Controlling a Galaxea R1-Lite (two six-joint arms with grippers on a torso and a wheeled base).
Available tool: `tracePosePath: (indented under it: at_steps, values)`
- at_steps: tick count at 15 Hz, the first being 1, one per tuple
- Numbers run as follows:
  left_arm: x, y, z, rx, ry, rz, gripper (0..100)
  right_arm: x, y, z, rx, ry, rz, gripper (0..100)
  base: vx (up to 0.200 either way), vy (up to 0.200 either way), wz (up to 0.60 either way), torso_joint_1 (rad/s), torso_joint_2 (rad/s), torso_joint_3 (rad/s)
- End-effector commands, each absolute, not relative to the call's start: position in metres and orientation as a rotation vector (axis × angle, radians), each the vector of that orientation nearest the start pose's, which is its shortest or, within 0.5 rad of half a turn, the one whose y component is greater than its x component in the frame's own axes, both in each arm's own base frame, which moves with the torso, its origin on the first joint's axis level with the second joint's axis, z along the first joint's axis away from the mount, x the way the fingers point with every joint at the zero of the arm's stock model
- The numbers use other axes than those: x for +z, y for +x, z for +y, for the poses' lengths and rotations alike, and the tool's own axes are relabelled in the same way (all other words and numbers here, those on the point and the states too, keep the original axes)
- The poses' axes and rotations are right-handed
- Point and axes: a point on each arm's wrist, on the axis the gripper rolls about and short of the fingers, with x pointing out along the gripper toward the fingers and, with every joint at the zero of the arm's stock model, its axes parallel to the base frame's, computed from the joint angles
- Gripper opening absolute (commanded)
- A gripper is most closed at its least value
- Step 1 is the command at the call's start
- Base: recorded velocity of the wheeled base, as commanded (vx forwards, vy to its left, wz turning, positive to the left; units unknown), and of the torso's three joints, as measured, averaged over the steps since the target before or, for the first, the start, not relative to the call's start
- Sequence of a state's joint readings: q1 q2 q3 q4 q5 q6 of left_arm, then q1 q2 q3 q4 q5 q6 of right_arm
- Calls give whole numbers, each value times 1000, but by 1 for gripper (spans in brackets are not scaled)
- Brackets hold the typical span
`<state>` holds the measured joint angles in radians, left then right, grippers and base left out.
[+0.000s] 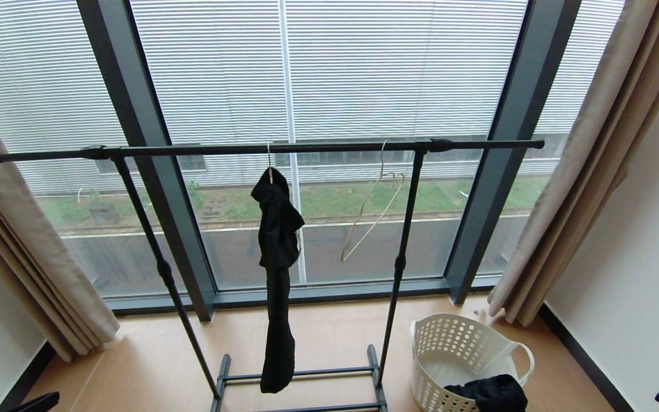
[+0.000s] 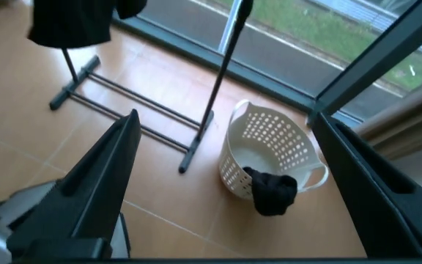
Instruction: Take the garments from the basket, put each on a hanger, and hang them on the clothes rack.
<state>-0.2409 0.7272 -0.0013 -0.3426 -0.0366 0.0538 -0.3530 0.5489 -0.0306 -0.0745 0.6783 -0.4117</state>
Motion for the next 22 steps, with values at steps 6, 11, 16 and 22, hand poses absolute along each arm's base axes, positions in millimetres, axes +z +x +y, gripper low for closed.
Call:
tracePosePath:
  at_steps: [6, 11, 16, 22]
  values:
    - [101, 34, -9, -283, 83, 300, 100, 110, -21, 11, 229, -73, 68, 100, 0, 0, 0, 0, 0, 0]
    - [97, 20, -5, -248, 81, 249, 100, 83, -24, 1, 85, -93, 73, 100, 0, 0, 0, 0, 0, 0]
    - [86, -8, 2, -220, 115, 86, 100, 78, -26, 0, -6, -52, 54, 100, 0, 0, 0, 0, 0, 0]
    - [85, -14, 5, -44, 79, 29, 100, 78, -26, 0, -22, 3, 52, 100, 0, 0, 0, 0, 0, 0]
